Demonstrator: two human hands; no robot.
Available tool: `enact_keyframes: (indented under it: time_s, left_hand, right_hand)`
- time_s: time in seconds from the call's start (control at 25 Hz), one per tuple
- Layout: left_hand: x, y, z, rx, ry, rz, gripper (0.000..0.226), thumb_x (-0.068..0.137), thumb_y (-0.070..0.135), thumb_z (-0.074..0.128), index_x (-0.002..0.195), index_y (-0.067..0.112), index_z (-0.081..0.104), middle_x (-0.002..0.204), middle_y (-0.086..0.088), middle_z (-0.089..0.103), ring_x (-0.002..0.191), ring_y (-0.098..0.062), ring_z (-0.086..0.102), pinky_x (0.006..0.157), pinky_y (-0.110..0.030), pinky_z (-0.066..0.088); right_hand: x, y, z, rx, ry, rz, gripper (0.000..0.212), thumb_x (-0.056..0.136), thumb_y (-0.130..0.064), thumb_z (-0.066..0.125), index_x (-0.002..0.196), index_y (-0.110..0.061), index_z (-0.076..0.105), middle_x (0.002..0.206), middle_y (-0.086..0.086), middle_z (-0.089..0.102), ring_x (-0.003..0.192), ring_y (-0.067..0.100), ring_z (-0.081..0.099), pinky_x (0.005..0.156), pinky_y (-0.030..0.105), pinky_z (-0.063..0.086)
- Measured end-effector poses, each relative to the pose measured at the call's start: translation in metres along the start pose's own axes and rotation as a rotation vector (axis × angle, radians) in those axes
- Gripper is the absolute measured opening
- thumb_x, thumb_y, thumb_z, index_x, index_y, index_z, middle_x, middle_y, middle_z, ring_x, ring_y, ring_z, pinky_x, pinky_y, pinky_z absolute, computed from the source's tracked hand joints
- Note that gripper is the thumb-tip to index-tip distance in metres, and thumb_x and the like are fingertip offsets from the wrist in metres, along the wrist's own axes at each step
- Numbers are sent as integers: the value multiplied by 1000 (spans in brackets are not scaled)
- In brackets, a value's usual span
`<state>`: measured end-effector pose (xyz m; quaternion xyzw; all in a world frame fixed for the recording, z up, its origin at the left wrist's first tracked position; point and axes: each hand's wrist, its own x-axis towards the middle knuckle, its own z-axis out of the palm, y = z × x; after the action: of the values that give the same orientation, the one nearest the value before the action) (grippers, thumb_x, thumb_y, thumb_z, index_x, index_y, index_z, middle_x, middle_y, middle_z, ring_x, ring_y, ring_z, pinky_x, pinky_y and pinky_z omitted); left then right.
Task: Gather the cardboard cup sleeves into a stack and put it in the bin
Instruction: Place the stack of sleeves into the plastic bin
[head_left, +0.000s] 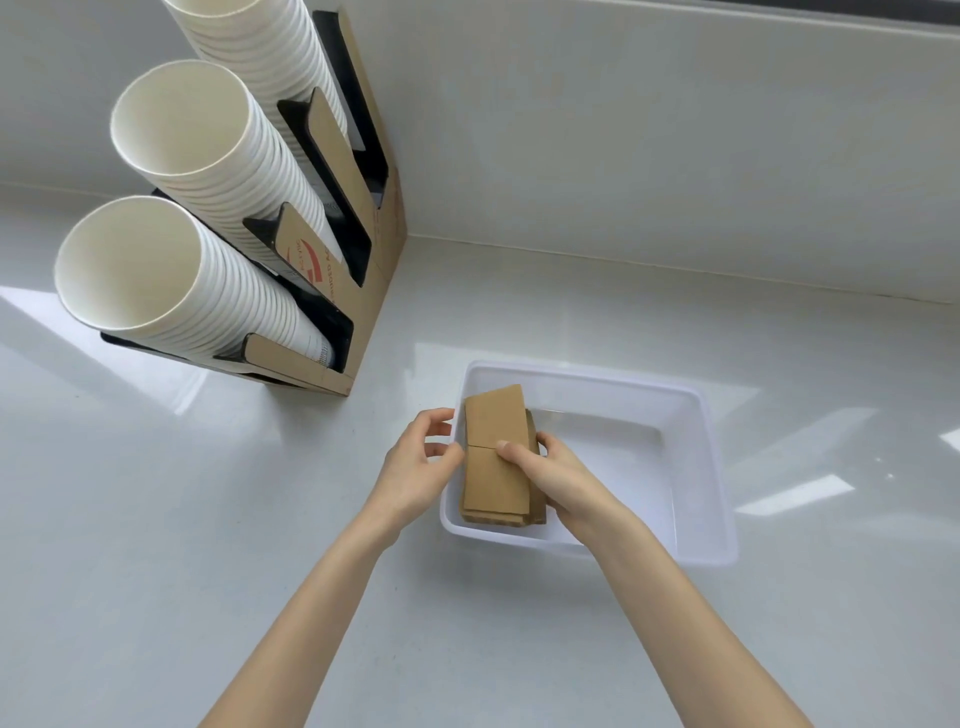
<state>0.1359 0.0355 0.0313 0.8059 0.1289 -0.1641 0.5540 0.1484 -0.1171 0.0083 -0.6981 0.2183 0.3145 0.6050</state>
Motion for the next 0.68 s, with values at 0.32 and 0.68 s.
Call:
enact_keyframes:
  time_s: [0.32, 0.68]
  left_hand:
    - [0, -2, 1, -9, 3, 0, 39, 91, 20, 44, 129, 21, 39, 118, 6, 44, 102, -14, 48, 79, -27, 40]
    - [0, -4, -4, -11, -50, -18, 38, 90, 22, 43, 128, 23, 38, 119, 2, 46, 106, -19, 51, 93, -40, 48]
  right_hand:
    - [-8, -6, 12, -94, -66, -6, 64, 72, -60, 56, 125, -26, 46, 135, 5, 46, 117, 21, 52, 93, 35, 45]
    - [-16, -6, 5, -122, -184, -25, 53, 85, -47, 51, 133, -27, 38, 132, -3, 50, 119, 19, 50, 103, 40, 41]
